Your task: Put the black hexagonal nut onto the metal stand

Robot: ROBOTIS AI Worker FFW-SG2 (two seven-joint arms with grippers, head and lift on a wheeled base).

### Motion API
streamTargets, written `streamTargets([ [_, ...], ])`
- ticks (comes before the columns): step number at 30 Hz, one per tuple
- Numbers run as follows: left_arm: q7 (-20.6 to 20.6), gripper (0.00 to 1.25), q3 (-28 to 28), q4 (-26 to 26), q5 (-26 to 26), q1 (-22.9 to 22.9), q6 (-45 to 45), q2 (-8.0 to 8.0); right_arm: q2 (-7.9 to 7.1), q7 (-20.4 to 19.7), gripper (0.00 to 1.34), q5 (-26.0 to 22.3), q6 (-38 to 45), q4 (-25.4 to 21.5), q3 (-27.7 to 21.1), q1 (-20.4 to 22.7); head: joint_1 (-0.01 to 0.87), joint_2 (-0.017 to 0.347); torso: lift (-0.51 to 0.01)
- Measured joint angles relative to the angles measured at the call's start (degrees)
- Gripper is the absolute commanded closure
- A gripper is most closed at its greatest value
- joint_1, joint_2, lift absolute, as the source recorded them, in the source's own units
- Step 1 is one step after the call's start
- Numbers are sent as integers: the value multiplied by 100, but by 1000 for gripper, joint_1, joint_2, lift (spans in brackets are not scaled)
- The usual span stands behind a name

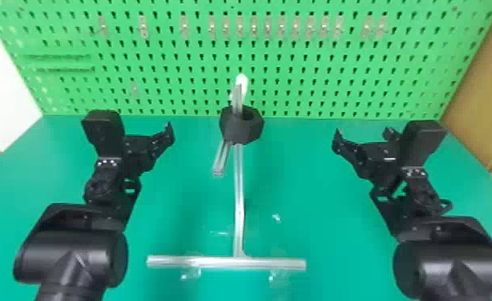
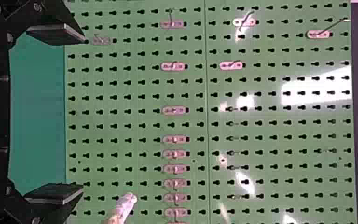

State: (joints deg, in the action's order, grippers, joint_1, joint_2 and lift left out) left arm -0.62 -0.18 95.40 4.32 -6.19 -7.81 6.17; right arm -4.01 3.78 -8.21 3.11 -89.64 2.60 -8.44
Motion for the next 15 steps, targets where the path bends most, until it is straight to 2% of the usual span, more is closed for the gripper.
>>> streamTargets([
  [15,0,156,-13,-58,7,-31,-33,-8,-115,48,65,-90,206,0,121,-3,693,81,-1],
])
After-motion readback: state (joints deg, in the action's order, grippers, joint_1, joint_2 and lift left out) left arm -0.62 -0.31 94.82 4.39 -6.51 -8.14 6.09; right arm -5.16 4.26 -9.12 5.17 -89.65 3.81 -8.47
